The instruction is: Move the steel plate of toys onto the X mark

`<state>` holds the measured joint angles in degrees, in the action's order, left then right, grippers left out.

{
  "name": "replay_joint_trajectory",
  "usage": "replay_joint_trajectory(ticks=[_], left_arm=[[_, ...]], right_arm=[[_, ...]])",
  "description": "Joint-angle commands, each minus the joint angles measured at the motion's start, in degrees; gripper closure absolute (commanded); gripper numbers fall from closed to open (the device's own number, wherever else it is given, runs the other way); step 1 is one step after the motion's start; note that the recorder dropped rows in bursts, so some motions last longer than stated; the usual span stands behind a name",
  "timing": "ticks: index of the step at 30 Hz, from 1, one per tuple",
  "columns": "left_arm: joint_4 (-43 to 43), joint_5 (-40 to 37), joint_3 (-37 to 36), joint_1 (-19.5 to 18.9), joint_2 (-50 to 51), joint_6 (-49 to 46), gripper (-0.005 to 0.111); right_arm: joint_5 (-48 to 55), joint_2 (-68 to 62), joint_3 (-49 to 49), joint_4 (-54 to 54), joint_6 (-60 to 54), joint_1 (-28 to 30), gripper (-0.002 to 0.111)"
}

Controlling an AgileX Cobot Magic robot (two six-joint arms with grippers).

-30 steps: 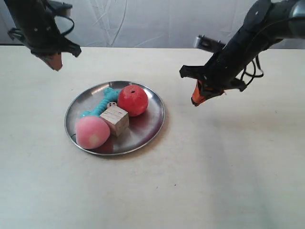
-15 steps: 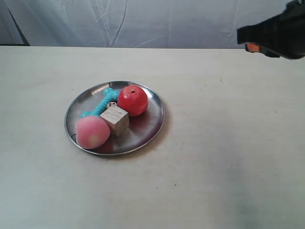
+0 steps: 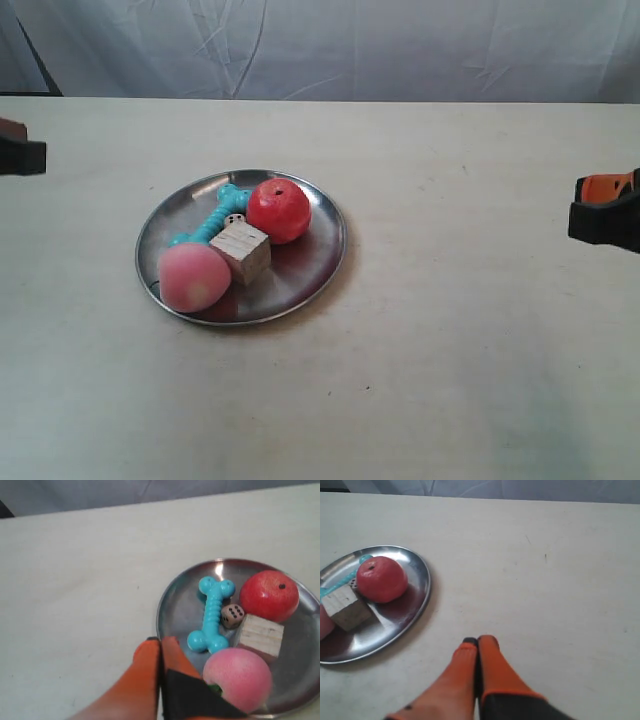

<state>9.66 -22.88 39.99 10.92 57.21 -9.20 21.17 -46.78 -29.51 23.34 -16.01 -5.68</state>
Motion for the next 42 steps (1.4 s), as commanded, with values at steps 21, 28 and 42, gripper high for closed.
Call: replay_joint_trajectory(ticks=[21, 28, 42], left_arm=[[0.9, -3.5, -0.4, 0.1, -0.4, 0.1, 0.106], [0.9, -3.4, -0.4, 0.1, -0.4, 0.1, 0.106], [0.9, -2.9, -0.4, 0.1, -0.4, 0.1, 0.106]], right_arm=[[2.2, 15.4, 0.4, -3.4, -1.6, 0.4, 0.108], [3.9, 34.5, 7.0, -5.9, -1.1, 2.2, 0.108], [-0.5, 46.8, 27.0, -4.4, 9.1, 9.0, 0.108]])
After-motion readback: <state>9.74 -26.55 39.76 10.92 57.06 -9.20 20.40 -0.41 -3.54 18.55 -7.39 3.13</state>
